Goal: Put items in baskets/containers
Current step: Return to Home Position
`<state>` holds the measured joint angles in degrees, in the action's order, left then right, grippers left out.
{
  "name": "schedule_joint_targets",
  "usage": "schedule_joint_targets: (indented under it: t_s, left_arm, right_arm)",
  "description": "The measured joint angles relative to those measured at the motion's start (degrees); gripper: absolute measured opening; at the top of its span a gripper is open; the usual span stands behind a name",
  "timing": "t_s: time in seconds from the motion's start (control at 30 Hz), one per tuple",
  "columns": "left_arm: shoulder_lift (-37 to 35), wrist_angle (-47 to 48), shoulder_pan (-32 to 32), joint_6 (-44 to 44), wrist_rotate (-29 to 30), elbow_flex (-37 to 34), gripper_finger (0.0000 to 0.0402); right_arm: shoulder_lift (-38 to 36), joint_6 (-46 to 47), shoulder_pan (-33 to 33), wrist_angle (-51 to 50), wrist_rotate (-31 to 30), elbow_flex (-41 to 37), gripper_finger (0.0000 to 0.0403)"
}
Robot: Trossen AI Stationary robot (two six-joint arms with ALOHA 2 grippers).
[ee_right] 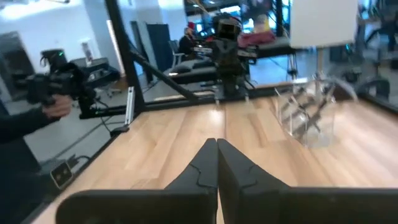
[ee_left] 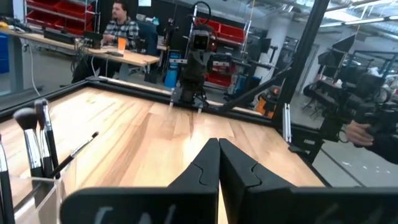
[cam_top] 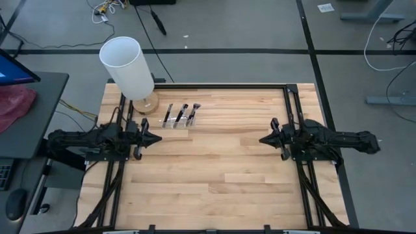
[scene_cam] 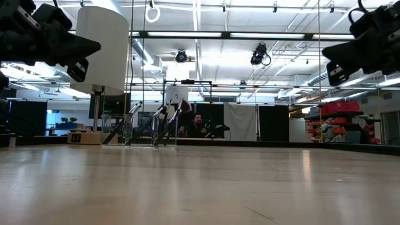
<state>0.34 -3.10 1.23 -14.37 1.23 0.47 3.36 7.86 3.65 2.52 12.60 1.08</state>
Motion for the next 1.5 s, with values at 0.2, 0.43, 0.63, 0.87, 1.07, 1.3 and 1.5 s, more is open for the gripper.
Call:
schedule_joint_targets:
  t_s: [0.2, 0.43, 0.63, 0.87, 1.07, 1.3, 1.5]
  left_arm:
    - [0.0, 0.7, 0.0, 0.0, 0.5, 0.0, 0.0002]
    - [0.0, 0.8, 0.0, 0.0, 0.6, 0.0, 0.0003]
    - [0.0, 0.8, 0.0, -0.1, 0.6, 0.0, 0.0003]
    - [0.0, 0.8, 0.0, -0.1, 0.6, 0.0, 0.0003]
    - [-0.1, 0.8, 0.3, -0.1, 0.7, 0.0, 0.0003]
    - [-0.3, 0.6, 0.2, -0.1, 0.7, 0.0, 0.0003]
    - [-0.3, 0.6, 0.2, -0.1, 0.7, 0.0, 0.0003]
  right_arm:
    - [1.8, 6.6, -0.6, 0.0, -0.5, 0.0, 0.0002]
    - [1.8, 5.1, -0.7, -0.1, -1.2, 0.0, 0.0010]
    - [1.8, 5.1, -0.7, -0.1, -1.2, 0.0, 0.0018]
    - [1.4, 5.1, -1.1, 0.0, -1.4, 0.0, 0.0018]
    - [-3.4, 5.1, -1.3, 0.3, -1.3, -0.1, 0.0017]
    - [-3.3, 5.1, -1.3, 4.0, -1.2, -0.1, 0.0017]
    - [-3.3, 5.1, -1.2, 4.7, -1.2, -0.1, 0.0017]
